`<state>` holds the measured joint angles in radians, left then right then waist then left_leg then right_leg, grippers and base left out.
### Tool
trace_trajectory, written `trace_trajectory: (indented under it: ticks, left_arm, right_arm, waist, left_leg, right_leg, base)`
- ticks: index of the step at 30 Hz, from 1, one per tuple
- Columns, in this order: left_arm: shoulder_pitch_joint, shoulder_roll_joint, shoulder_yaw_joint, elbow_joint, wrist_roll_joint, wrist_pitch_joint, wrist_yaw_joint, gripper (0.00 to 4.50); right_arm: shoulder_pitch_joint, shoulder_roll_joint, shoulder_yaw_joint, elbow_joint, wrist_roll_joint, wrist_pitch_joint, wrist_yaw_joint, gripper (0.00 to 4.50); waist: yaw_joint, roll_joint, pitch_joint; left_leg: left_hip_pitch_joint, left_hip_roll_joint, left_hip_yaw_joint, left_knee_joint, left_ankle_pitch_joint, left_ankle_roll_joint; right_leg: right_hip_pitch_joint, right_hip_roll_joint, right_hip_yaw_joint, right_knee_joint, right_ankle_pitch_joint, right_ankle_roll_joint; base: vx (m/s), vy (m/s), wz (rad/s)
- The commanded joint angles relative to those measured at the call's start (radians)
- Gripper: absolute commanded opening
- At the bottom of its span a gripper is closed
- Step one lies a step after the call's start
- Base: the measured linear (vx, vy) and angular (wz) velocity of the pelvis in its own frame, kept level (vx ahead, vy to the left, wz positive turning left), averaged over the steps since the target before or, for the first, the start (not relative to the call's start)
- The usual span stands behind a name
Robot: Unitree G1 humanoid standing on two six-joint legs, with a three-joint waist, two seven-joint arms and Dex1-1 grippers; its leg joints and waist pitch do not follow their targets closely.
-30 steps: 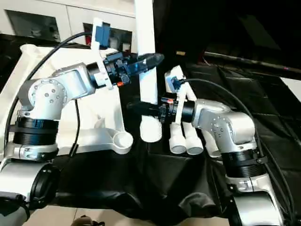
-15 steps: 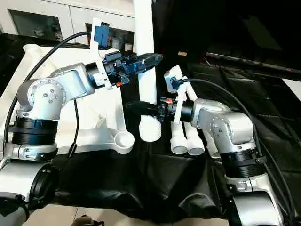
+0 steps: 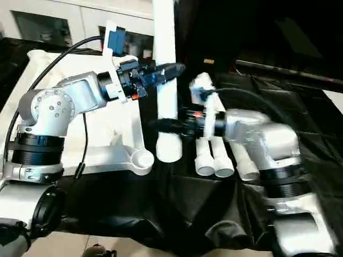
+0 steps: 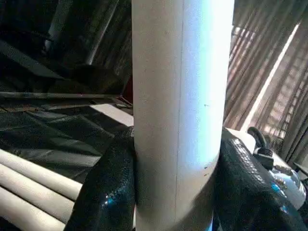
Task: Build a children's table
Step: Pick table leg
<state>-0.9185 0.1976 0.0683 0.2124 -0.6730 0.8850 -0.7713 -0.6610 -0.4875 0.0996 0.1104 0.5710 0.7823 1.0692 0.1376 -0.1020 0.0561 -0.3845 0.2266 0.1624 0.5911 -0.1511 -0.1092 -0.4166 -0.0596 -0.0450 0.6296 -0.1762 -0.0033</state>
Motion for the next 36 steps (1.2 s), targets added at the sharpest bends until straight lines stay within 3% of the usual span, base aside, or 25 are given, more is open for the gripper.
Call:
trace_trajectory:
  ticks: [1,17,18,22,30,36]
  left_arm:
    - [-0.021,0.0,-0.022,-0.013,-0.001,-0.01,-0.022,1.79]
    - [-0.016,0.007,-0.052,-0.031,0.003,-0.011,-0.065,1.79]
    - [-0.016,0.007,-0.052,-0.031,0.003,-0.014,-0.067,1.79]
    - [-0.015,0.005,-0.051,-0.028,0.003,-0.021,-0.07,1.79]
    - [-0.016,0.003,-0.049,-0.025,0.002,-0.025,-0.075,1.79]
    - [-0.014,0.003,-0.047,-0.029,-0.002,-0.028,-0.075,1.79]
  right_arm:
    - [0.004,-0.032,0.018,-0.03,-0.002,0.023,0.042,3.08]
    - [0.012,-0.031,0.063,0.003,-0.038,0.004,0.047,3.08]
    - [0.012,-0.026,0.061,0.008,-0.04,0.005,0.043,2.79]
    - [0.016,-0.015,0.061,0.017,-0.036,0.007,0.046,2.67]
    - [0.017,0.002,0.052,0.033,-0.026,0.016,0.048,1.99]
    - [0.018,0.009,0.046,0.049,-0.027,0.015,0.046,1.89]
  waist:
    - [-0.001,0.005,-0.07]
    - [0.003,0.006,-0.072]
    - [0.003,0.006,-0.072]
    - [0.002,0.007,-0.072]
    - [0.002,0.008,-0.072]
    - [0.002,0.005,-0.072]
  left_leg:
    - [0.017,-0.007,0.016,-0.057,-0.179,-0.029]
    - [0.016,-0.006,0.015,-0.056,-0.172,-0.033]
    - [0.015,-0.006,0.015,-0.056,-0.17,-0.033]
    - [0.016,-0.005,0.014,-0.056,-0.174,-0.033]
    - [0.016,-0.005,0.015,-0.057,-0.176,-0.034]
    - [0.017,-0.005,0.015,-0.057,-0.174,-0.034]
  right_leg:
    - [0.061,-0.054,0.028,-0.08,-0.235,-0.124]
    - [0.061,-0.054,0.027,-0.075,-0.201,-0.147]
    - [0.061,-0.055,0.027,-0.075,-0.201,-0.147]
    - [0.061,-0.054,0.027,-0.074,-0.205,-0.146]
    - [0.061,-0.055,0.027,-0.075,-0.203,-0.148]
    - [0.061,-0.055,0.027,-0.075,-0.202,-0.148]
  base:
    - [0.0,0.0,0.0]
    - [0.0,0.0,0.0]
    - [0.0,0.0,0.0]
    - [0.0,0.0,0.0]
    - [0.0,0.0,0.0]
    - [0.0,0.0,0.0]
